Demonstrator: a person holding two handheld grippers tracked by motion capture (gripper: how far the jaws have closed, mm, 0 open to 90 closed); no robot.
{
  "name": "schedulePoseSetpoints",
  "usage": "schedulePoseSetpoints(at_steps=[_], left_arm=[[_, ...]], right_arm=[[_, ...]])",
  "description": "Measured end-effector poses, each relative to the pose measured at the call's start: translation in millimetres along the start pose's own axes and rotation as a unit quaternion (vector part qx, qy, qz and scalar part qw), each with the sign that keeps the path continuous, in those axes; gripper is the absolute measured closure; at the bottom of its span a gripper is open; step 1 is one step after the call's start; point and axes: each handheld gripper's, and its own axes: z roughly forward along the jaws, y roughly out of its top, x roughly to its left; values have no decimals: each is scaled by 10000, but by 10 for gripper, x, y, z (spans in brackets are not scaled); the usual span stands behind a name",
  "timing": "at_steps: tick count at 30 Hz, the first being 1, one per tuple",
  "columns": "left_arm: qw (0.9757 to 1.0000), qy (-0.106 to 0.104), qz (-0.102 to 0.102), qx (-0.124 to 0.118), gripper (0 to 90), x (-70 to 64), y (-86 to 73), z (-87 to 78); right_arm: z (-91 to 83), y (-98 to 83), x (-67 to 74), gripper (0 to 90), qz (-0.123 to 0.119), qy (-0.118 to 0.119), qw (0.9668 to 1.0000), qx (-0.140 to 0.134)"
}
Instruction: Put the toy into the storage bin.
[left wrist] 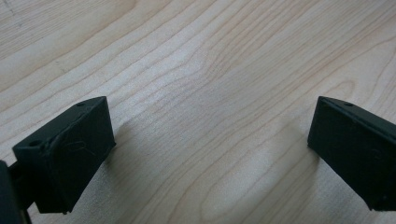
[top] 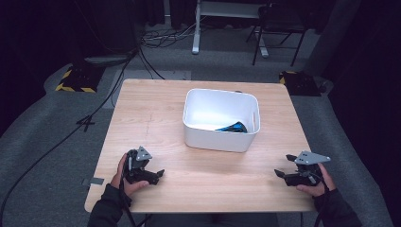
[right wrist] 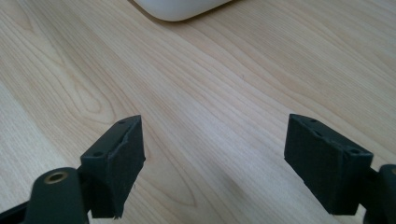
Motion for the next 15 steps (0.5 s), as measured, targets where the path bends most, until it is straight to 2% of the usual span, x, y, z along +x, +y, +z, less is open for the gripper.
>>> schedulePoseSetpoints(at_steps=[2,5,13,15], left_arm=[[10000,1,-1,0,6,0,0,0],[10000,1,0,-1,6,0,0,0],[10000,2,-2,-7,6,0,0,1],[10000,-3,0,0,6,1,0,0]], right_arm=[[-20,-51,-14,203,111,16,9999,7],[-26,-92,-23,203,123,53,9999,13],[-61,-243,-61,202,363,27,9993,40],[-63,-272,-73,202,488,-46,9988,49]])
